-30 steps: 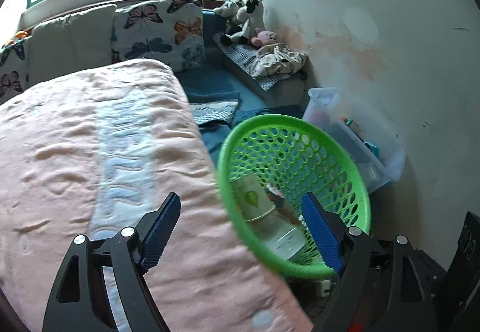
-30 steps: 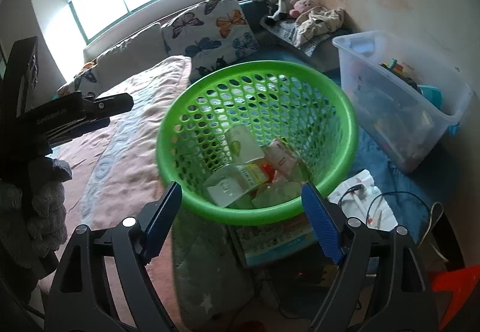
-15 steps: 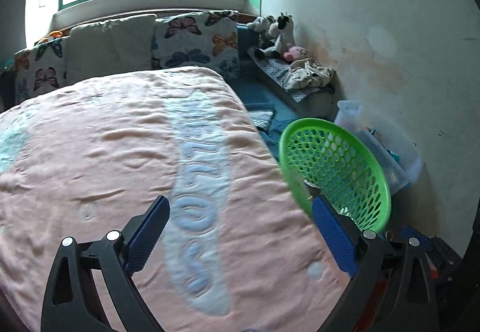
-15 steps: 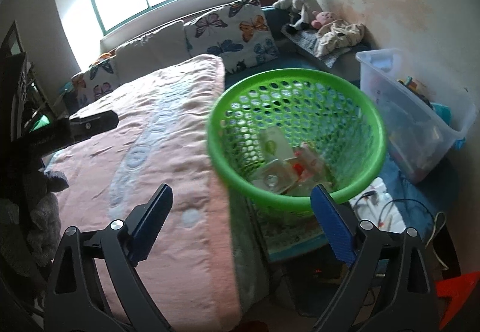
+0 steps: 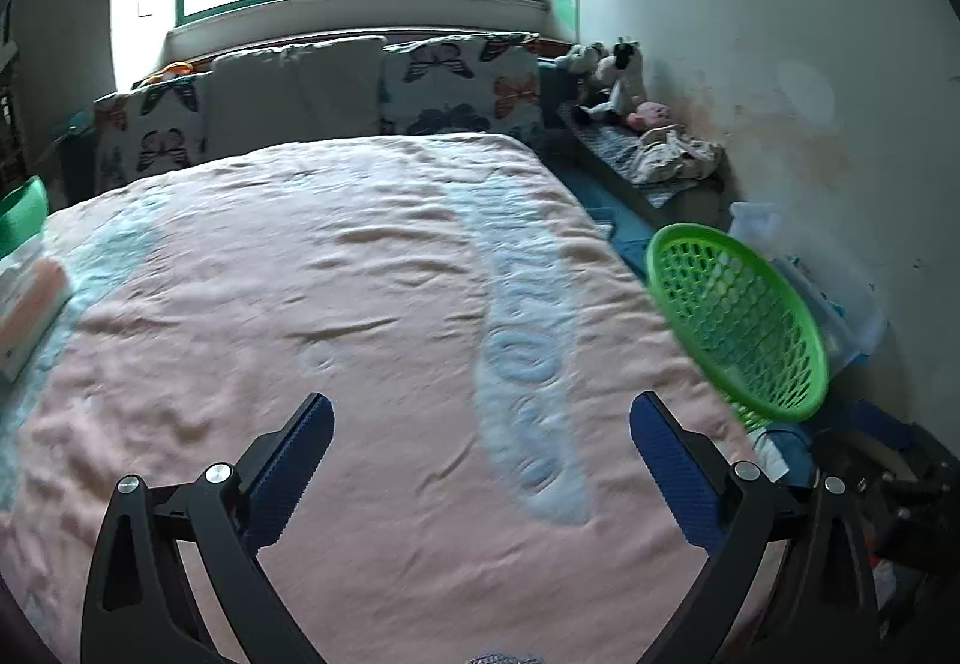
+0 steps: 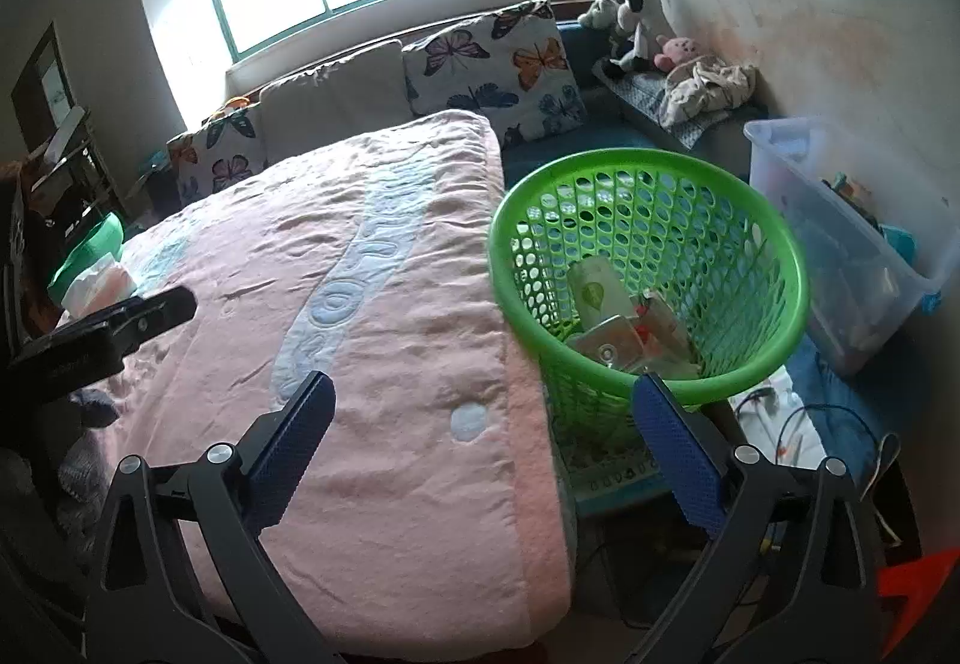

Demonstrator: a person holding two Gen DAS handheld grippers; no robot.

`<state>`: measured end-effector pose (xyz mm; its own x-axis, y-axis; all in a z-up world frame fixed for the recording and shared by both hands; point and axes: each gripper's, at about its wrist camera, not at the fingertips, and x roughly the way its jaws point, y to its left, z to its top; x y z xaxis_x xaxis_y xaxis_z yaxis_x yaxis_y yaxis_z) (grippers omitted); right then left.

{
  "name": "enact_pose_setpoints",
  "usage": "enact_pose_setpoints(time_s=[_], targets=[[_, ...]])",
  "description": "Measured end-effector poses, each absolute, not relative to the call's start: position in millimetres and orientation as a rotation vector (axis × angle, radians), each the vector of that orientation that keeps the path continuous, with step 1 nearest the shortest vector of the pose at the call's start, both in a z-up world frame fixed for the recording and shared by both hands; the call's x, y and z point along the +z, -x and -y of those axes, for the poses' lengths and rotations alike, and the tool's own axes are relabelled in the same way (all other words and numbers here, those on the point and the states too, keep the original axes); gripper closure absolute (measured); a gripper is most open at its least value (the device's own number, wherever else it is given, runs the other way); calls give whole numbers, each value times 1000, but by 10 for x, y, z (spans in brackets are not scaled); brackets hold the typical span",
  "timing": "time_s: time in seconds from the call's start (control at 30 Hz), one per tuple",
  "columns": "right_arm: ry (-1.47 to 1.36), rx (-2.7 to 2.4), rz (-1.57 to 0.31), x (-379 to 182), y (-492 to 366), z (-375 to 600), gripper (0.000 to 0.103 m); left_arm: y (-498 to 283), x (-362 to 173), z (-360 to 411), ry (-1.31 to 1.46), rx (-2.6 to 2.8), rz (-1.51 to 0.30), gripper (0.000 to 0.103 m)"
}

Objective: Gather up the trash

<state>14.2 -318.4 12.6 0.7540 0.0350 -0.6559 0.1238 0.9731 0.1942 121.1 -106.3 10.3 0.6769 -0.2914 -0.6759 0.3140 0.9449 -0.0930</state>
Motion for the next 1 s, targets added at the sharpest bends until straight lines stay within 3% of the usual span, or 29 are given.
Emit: enact_pose_setpoints(time_s=[1.0], targets=[[-135, 41, -721, 139, -88, 2599, 5, -618, 65, 153, 46, -78, -719, 7]])
